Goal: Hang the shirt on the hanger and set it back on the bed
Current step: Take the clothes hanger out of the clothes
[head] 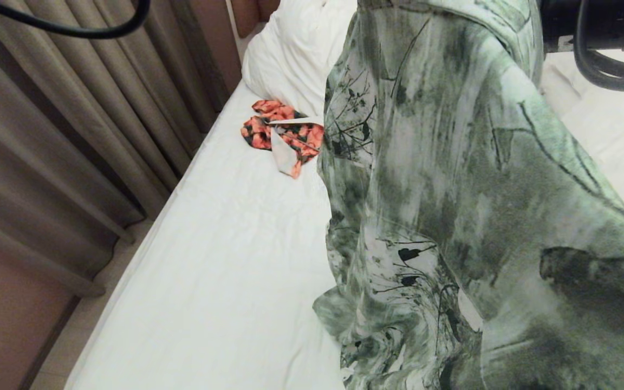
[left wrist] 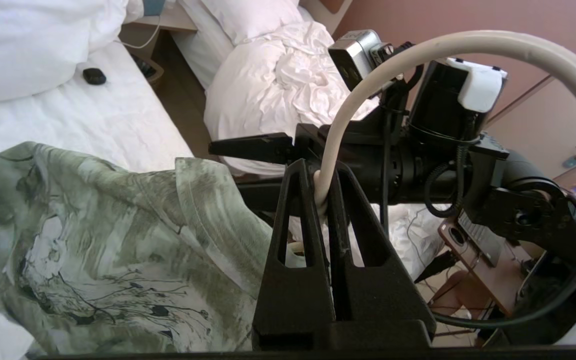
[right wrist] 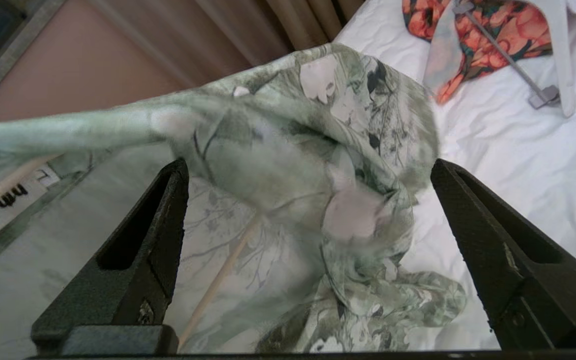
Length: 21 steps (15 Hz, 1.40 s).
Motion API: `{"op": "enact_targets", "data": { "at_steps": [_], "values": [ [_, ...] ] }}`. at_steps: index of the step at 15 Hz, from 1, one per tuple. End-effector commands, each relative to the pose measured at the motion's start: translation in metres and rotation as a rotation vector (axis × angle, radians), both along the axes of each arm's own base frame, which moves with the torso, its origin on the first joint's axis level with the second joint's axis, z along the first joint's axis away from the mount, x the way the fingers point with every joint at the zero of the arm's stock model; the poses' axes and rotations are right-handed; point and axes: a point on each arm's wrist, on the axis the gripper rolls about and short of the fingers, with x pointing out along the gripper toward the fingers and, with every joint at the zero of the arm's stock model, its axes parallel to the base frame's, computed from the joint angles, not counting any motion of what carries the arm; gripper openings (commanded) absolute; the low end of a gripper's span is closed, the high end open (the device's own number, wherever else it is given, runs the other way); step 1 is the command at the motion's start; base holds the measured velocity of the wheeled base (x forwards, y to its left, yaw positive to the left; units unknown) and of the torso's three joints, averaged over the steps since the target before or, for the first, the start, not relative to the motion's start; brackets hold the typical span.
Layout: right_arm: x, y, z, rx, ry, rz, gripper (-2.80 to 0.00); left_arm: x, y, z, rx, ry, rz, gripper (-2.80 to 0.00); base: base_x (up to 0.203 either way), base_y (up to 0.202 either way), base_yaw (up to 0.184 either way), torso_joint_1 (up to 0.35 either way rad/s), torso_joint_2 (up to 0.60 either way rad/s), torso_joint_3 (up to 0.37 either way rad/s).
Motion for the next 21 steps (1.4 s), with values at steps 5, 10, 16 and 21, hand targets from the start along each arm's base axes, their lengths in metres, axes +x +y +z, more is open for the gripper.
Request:
{"op": "enact_targets", "data": {
  "at_steps": [5,10,16,21],
  "values": [
    [-0.005,-0.003,-0.001,-0.004,0.011,0.002,0.0,0.001,-0.002,-0.001,0.004,0.004,0.001,-2.8,0.0,0.0,0.0,0.0,0.0,0.0],
    [0.015,0.009,-0.013,-0.022,0.039,-0.002,-2.8,0.0,0.001,0.001,-0.004,0.0,0.001,-2.8,0.0,0.0,0.0,0.0,0.0,0.0],
    [0.023,0.01,-0.013,-0.004,0.009,-0.015,-2.8,-0.001,0.002,0.002,-0.009,-0.004,0.0,-2.8,0.0,0.0,0.0,0.0,0.0,0.0],
    [0.038,0.015,-0.016,0.03,-0.001,-0.099,-2.8,-0.001,0.001,0.001,-0.007,0.0,0.0,-2.8,0.0,0.0,0.0,0.0,0.0,0.0]
  ]
}}
